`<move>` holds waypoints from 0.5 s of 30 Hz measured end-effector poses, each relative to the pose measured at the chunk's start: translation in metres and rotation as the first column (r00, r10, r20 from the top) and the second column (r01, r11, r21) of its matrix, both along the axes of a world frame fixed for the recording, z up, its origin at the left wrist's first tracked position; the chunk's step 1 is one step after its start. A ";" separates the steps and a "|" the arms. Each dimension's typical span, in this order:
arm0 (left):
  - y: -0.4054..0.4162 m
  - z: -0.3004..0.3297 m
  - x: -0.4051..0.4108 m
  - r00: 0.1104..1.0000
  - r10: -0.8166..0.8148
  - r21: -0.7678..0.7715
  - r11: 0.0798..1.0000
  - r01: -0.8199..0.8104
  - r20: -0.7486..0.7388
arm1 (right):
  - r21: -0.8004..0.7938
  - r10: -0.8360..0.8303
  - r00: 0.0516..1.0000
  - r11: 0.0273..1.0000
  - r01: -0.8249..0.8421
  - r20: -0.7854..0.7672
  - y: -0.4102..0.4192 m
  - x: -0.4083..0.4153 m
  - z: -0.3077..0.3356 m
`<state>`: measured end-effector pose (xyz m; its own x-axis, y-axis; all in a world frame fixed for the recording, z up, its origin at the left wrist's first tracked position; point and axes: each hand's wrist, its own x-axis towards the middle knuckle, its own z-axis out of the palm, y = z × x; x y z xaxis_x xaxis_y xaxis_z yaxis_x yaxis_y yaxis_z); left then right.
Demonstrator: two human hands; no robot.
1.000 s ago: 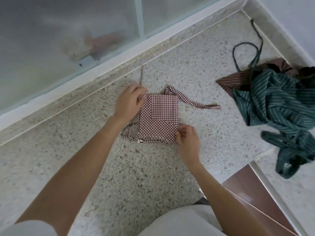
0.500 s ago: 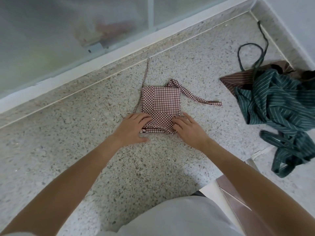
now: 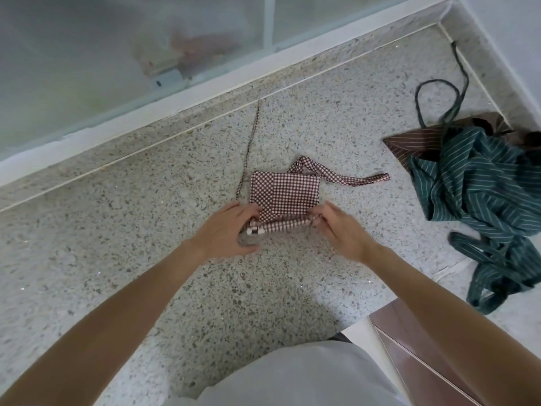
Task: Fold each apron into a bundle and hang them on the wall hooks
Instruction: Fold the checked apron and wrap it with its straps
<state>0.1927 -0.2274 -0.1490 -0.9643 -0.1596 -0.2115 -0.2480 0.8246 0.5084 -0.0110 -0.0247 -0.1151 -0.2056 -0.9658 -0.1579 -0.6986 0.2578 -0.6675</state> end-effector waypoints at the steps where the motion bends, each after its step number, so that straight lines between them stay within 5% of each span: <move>1: 0.001 0.007 -0.005 0.993 0.117 0.092 0.989 -0.119 0.027 | -0.005 -0.098 0.995 0.995 0.098 0.035 -0.008 -0.002 0.003; 3: 0.005 0.017 -0.016 0.920 0.390 0.282 0.879 -0.384 0.037 | 0.025 -0.234 0.972 0.972 0.234 0.027 -0.025 -0.007 0.006; 6: 0.007 0.017 -0.033 0.751 0.658 0.301 0.705 -0.642 0.060 | 0.068 -0.372 0.922 0.922 0.380 -0.107 -0.046 -0.013 -0.001; 11: 0.003 0.006 -0.051 0.673 0.734 0.115 0.664 -0.739 0.088 | 0.166 -0.433 0.831 0.844 0.510 -0.350 -0.067 -0.013 -0.013; 15: -0.002 0.004 -0.055 0.645 0.750 0.116 0.635 -0.764 0.143 | 0.216 -0.385 0.811 0.832 0.511 -0.440 -0.071 -0.016 -0.015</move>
